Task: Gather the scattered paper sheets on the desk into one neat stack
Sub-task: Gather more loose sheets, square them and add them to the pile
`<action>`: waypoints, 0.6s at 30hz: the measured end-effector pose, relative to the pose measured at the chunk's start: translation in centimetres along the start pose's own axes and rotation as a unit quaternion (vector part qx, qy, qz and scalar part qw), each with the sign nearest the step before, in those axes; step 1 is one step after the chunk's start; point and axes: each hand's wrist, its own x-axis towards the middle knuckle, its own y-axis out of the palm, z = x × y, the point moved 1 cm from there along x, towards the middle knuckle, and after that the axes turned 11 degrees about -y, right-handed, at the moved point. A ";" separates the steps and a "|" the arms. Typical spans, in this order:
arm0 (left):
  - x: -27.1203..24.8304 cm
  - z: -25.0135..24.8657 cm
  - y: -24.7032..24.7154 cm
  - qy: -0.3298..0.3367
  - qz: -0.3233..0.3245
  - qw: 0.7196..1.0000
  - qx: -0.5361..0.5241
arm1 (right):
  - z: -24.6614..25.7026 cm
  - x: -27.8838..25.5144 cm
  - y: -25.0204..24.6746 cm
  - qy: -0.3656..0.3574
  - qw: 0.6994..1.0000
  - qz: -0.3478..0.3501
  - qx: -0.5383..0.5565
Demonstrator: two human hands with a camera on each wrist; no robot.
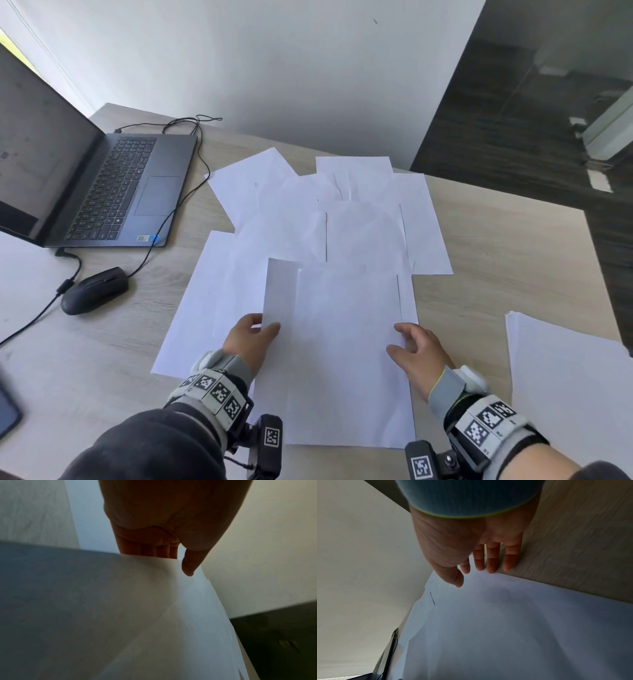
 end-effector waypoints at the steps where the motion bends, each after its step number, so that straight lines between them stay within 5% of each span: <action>1: -0.2 0.0 0.5 0.012 0.011 1.000 0.020 | -0.1 0.0 0.0 -0.002 1.000 0.001 0.006; 8: -2.3 -0.5 3.9 0.075 0.083 0.979 0.170 | -0.2 -0.1 -0.1 -0.001 0.998 0.018 0.052; 10: -2.5 -0.9 4.0 0.103 0.083 0.974 0.185 | -0.5 -0.2 -0.6 0.004 0.999 -0.024 0.044; 14: -3.0 -1.6 3.6 0.170 0.090 0.971 0.144 | -0.5 -0.2 -1.7 0.042 0.976 -0.131 0.171; 18: -3.4 -2.9 3.9 0.147 0.140 0.979 0.031 | -0.4 -0.3 -2.3 0.092 0.938 -0.038 0.333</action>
